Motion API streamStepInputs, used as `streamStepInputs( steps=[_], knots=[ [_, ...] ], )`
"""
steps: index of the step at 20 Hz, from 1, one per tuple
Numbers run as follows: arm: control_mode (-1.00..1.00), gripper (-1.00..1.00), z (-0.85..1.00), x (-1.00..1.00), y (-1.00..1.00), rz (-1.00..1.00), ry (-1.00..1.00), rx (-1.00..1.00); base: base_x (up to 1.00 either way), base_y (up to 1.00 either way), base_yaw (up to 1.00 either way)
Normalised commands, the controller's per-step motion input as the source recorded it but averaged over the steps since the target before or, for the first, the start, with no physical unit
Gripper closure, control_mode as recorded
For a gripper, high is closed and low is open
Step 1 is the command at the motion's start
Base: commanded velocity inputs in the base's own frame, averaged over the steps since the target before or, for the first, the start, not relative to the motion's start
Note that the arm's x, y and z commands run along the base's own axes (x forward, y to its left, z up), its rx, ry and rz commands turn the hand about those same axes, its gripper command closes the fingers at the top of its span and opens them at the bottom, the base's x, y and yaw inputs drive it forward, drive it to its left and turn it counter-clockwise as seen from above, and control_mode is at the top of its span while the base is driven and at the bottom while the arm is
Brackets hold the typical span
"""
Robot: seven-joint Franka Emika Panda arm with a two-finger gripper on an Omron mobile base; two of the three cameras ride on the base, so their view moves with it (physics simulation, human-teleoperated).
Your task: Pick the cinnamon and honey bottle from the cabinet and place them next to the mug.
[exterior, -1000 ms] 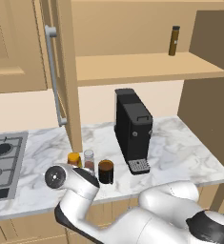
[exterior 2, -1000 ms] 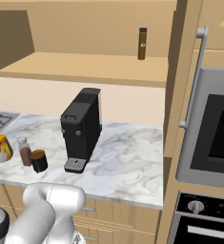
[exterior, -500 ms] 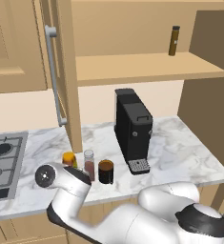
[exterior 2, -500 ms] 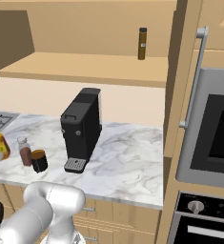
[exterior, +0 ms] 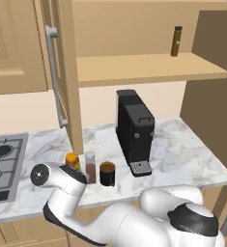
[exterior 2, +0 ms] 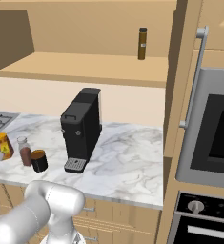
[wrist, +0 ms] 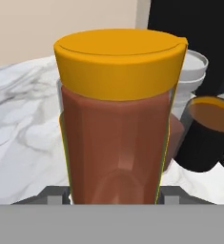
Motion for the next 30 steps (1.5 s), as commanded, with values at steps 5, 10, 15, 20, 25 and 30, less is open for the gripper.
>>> streamStepInputs(
  steps=[5,10,15,20,25,30],
  knots=[
    [-1.00,1.00,-0.11,0.06,0.00,-0.08,0.00,0.00,0.00,0.00,0.00],
    [-1.00,1.00,-0.28,0.08,0.00,-0.06,0.00,0.00,0.00,0.00,0.00],
    [-1.00,1.00,-0.38,0.07,0.00,-0.04,0.01,0.00,0.00,0.00,0.00],
    [-1.00,1.00,-0.34,0.00,0.00,-0.03,0.00,0.00,0.00,0.00,0.00],
    [-1.00,1.00,-0.12,0.00,0.00,-0.01,0.00,0.00,0.00,0.00,0.00],
    [-1.00,1.00,0.00,0.14,0.00,0.00,0.00,0.00,0.00,0.00,0.00]
  ],
)
